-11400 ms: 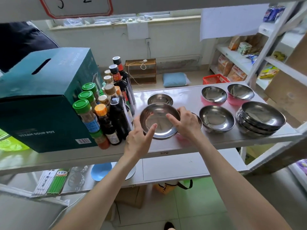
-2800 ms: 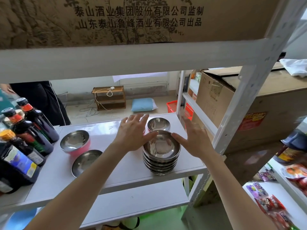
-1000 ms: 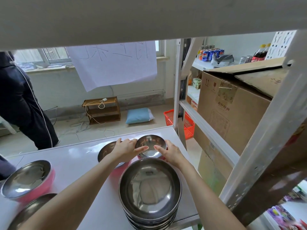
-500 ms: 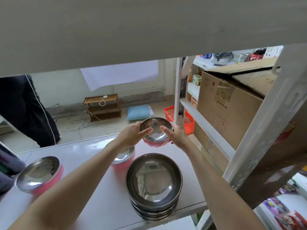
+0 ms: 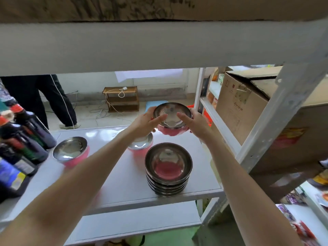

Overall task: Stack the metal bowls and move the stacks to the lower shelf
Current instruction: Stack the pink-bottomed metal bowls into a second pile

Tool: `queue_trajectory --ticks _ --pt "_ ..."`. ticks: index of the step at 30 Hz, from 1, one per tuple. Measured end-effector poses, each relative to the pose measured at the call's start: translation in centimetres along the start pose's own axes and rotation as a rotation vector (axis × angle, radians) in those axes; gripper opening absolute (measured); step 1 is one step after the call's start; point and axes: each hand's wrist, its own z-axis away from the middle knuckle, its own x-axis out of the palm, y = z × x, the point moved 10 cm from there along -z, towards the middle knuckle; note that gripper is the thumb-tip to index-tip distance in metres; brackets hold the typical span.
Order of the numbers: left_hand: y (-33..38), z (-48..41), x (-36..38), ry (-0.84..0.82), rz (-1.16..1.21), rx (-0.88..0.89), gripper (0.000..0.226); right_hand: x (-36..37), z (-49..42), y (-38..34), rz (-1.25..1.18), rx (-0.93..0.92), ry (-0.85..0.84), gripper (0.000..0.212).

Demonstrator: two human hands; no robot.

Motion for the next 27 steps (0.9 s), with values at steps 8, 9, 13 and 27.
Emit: queue_trajectory --ticks 8,9,13,27 --pt "-0.4 7.0 -4.3 0.033 0.047 -0.053 0.074 2.4 4.2 -6.0 -0.071 -0.058 -0.068 0.034" --pt "-0.6 7.9 -5.0 0.029 0.051 -0.051 0.079 3.2 4.7 -6.8 -0.083 -0.062 -0.075 0.036" --pt "-2.5 11.2 -8.2 0.036 0.061 -0.039 0.078 6.5 6.8 -10.0 -0.076 -0.091 -0.082 0.04" --pt "-14.7 20.1 -16.0 0.139 0.019 -0.141 0.068 23.1 10.0 -14.3 -0.086 -0.023 -0.224 0.069"
